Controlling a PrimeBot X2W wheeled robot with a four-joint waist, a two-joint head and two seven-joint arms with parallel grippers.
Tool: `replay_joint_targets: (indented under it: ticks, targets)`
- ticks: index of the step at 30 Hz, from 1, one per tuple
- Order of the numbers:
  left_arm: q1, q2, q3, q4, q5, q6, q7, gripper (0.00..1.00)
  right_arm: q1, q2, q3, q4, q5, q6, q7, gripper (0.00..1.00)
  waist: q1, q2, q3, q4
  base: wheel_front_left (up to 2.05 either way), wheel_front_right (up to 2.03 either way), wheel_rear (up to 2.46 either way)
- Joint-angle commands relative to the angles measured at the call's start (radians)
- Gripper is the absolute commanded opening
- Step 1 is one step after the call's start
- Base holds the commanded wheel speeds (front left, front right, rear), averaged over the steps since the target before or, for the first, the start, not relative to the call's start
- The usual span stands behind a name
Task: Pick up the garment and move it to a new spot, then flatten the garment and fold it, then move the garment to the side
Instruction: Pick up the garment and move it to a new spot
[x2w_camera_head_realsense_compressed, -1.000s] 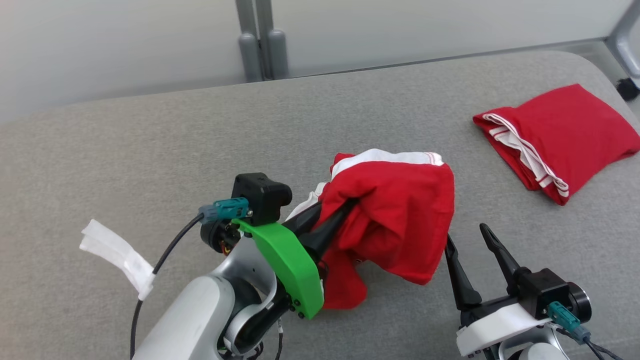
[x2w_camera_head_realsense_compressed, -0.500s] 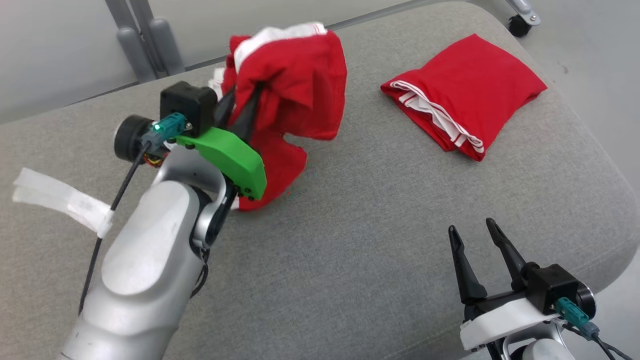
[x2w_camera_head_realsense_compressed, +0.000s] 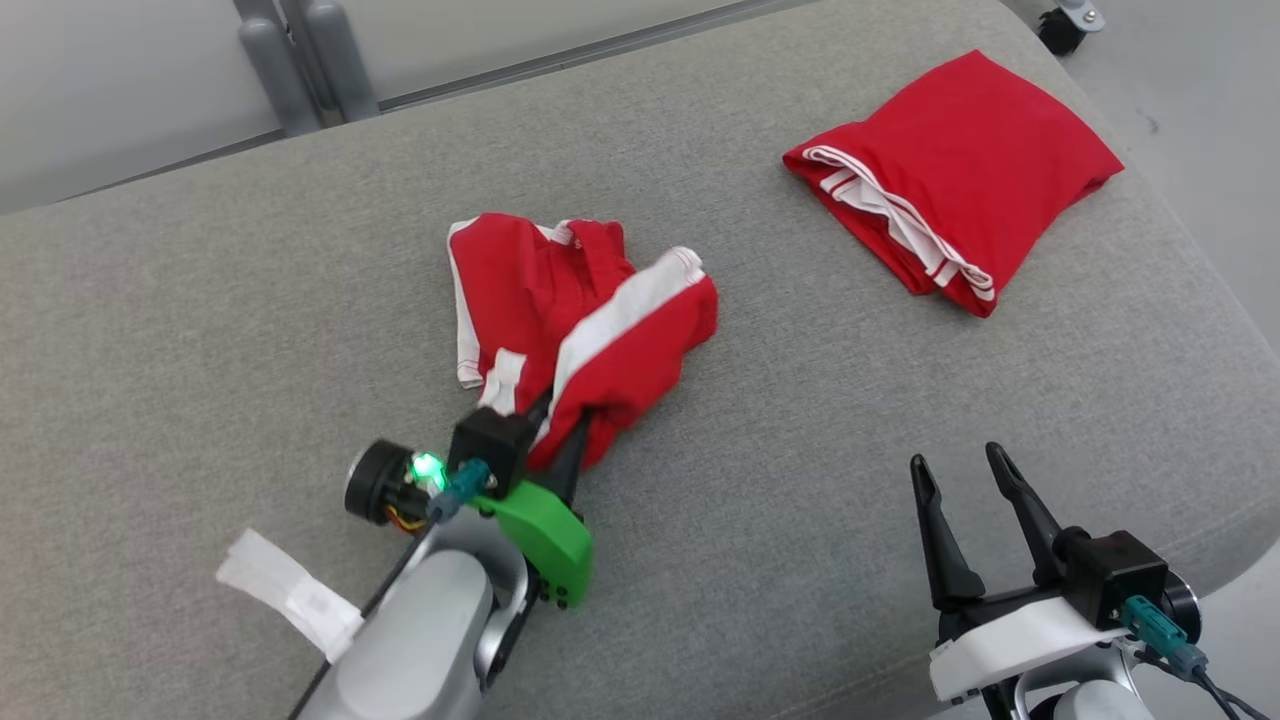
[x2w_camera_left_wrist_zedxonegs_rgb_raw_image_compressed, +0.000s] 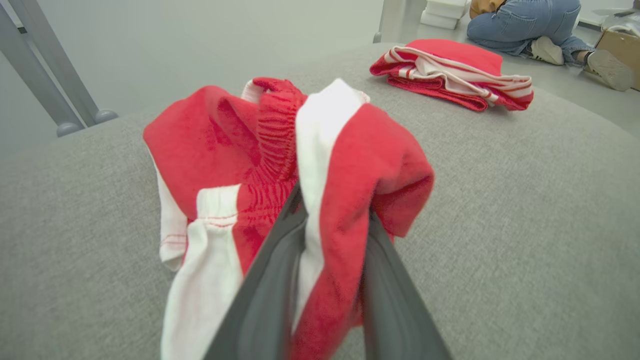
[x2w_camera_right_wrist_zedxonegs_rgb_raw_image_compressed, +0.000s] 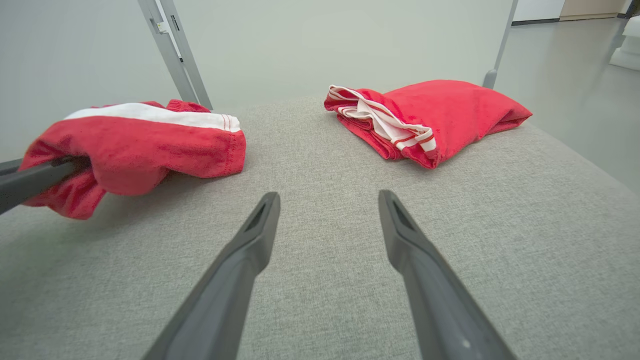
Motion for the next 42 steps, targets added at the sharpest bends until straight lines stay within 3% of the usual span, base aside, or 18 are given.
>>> replay_joint_targets:
  ticks: [1, 4, 12, 17, 20, 28, 32, 42]
  targets:
    - [0.029, 0.001, -0.011, 0.012, 0.015, -0.005, -0.016, 1.0, 0.001, 0.0, 0.002, 0.004, -0.007, -0.002, -0.003, 1.0, 0.0, -0.0001, -0.001, 0.029, 0.0, 0.0, 0.0]
    - [0.074, -0.016, -0.032, 0.019, 0.026, -0.011, -0.029, 1.0, -0.006, 0.0, 0.0, 0.004, -0.01, -0.002, -0.003, 1.0, 0.0, -0.0001, -0.006, 0.052, 0.0, 0.0, 0.0]
    - [0.223, -0.014, -0.105, -0.078, 0.003, -0.094, -0.032, 1.0, 0.02, -0.001, -0.028, 0.013, -0.025, -0.002, -0.003, 1.0, 0.0, -0.0001, -0.033, 0.117, 0.0, 0.0, 0.0]
    - [0.278, 0.006, -0.089, -0.136, -0.027, -0.102, -0.032, 1.0, 0.036, -0.001, -0.042, 0.017, -0.025, -0.002, -0.003, 1.0, 0.0, -0.0001, -0.063, 0.158, 0.0, 0.0, 0.0]
    - [0.319, 0.013, -0.02, -0.211, -0.036, -0.096, -0.032, 1.0, 0.052, -0.001, -0.042, 0.019, -0.029, -0.002, -0.003, 1.0, 0.0, -0.0001, -0.094, 0.175, 0.0, 0.0, 0.0]
    - [0.507, 0.002, 0.255, -0.46, 0.038, -0.023, -0.031, 1.0, 0.099, -0.001, -0.084, -0.014, -0.06, -0.002, -0.003, 1.0, 0.0, -0.0001, -0.179, 0.221, 0.0, 0.0, 0.0]
    - [0.603, -0.009, 0.377, -0.534, 0.096, -0.041, -0.031, 1.0, 0.115, -0.001, -0.114, -0.048, -0.098, -0.002, -0.003, 1.0, 0.0, -0.0001, -0.209, 0.264, 0.0, 0.0, 0.0]
    - [0.735, -0.029, 0.562, -0.573, 0.148, -0.072, -0.031, 1.0, 0.124, -0.001, -0.203, -0.055, -0.121, -0.002, -0.003, 1.0, 0.0, -0.0001, -0.241, 0.343, 0.0, 0.0, 0.0]
